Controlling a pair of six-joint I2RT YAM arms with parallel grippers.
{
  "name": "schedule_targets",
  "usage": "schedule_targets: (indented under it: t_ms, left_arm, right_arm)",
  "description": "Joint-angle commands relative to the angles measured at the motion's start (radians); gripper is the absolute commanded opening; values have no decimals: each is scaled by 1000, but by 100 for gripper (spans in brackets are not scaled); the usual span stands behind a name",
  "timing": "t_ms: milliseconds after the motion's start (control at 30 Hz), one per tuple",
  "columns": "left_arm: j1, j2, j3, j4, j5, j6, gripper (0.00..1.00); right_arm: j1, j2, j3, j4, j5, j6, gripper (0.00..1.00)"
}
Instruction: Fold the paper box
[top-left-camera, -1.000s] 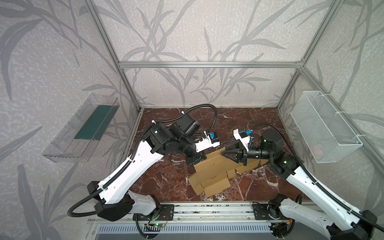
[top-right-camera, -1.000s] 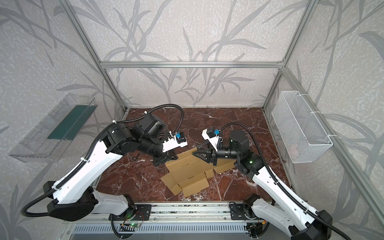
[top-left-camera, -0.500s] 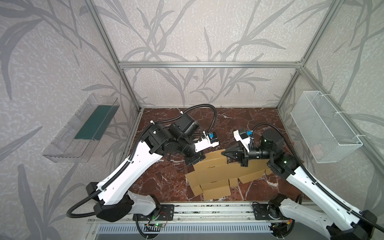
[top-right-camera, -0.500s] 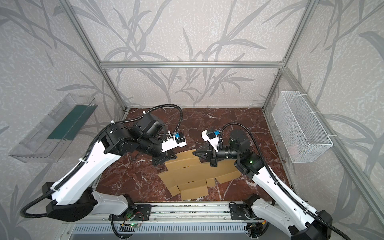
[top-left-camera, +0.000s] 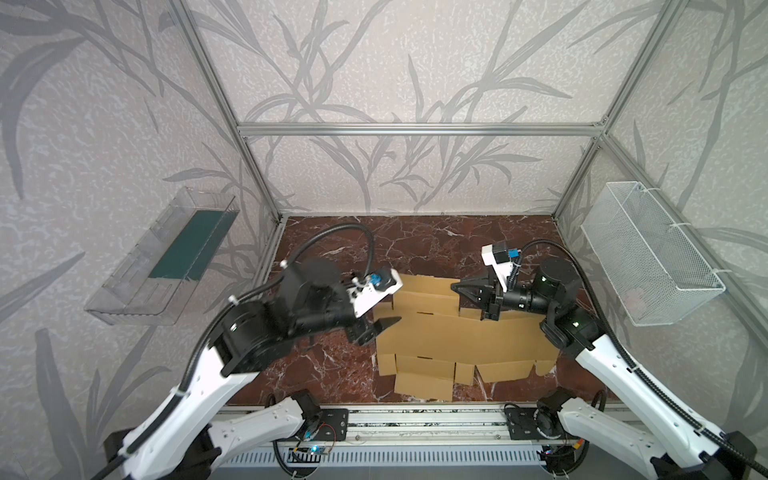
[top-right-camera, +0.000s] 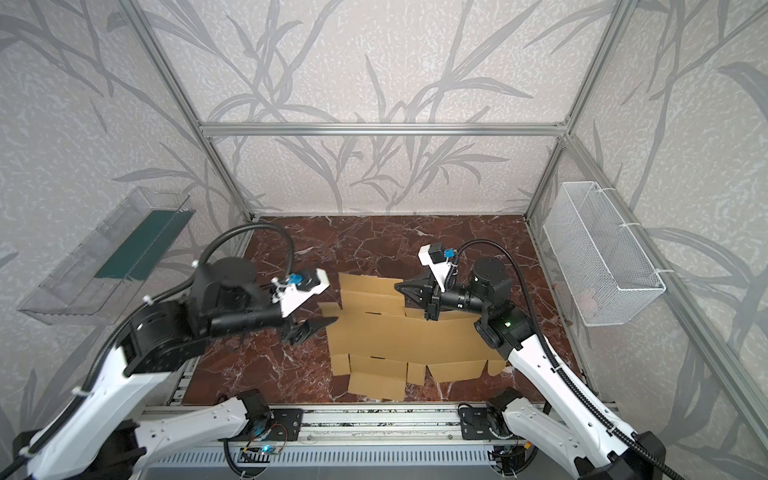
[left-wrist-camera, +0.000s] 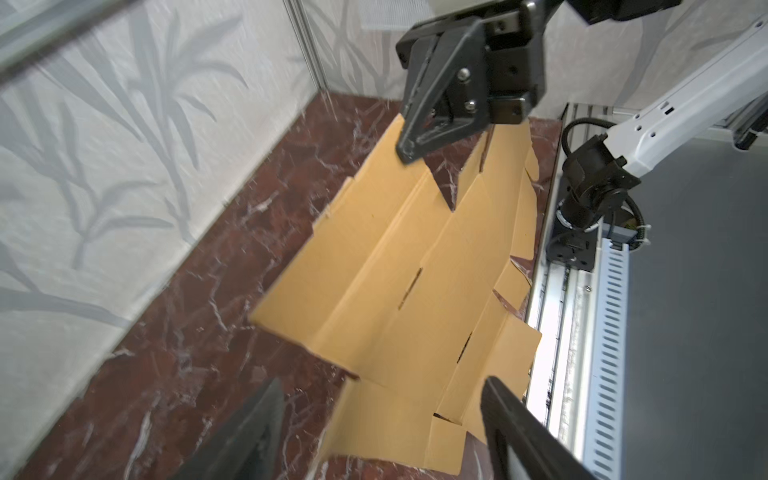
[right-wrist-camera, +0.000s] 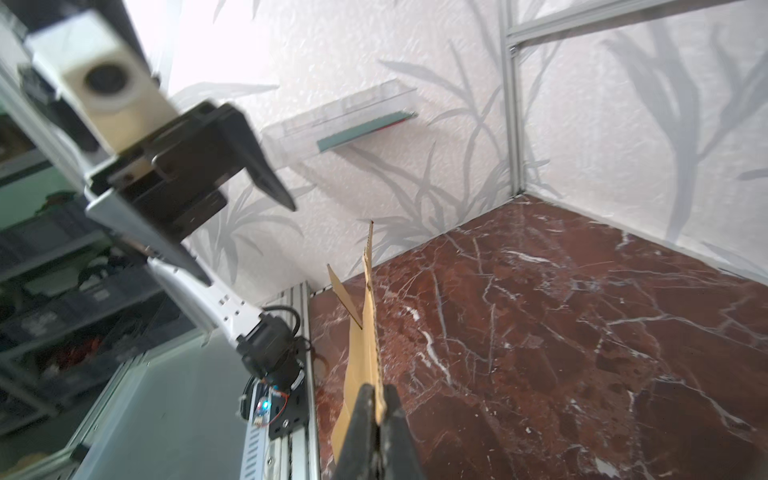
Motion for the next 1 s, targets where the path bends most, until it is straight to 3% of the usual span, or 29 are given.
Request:
schedule_targets:
  t_ms: [0, 233, 433, 633, 833, 967]
  left_arm:
    - [0, -95, -148, 205, 1, -93, 87]
    - [1, -184, -403, 303, -94, -239, 90]
    - [24, -223, -543, 459, -416, -511, 89]
    - [51, -248, -739, 725, -364, -786, 92]
    - [89, -145, -915, 1111, -214, -980, 92]
    - [90, -142, -1021, 1298, -190, -1061, 93]
  right_arm:
    - [-75, -14, -44, 203, 21, 179, 0]
    - [-253, 0, -169, 569, 9, 533, 0]
    - [-405, 86, -261, 967, 6, 887, 0]
    - [-482, 189, -307, 1255, 37, 1111, 0]
    - [-516, 160, -332, 1249, 56, 1121, 0]
    - [-547, 134, -354, 1225, 69, 1117, 0]
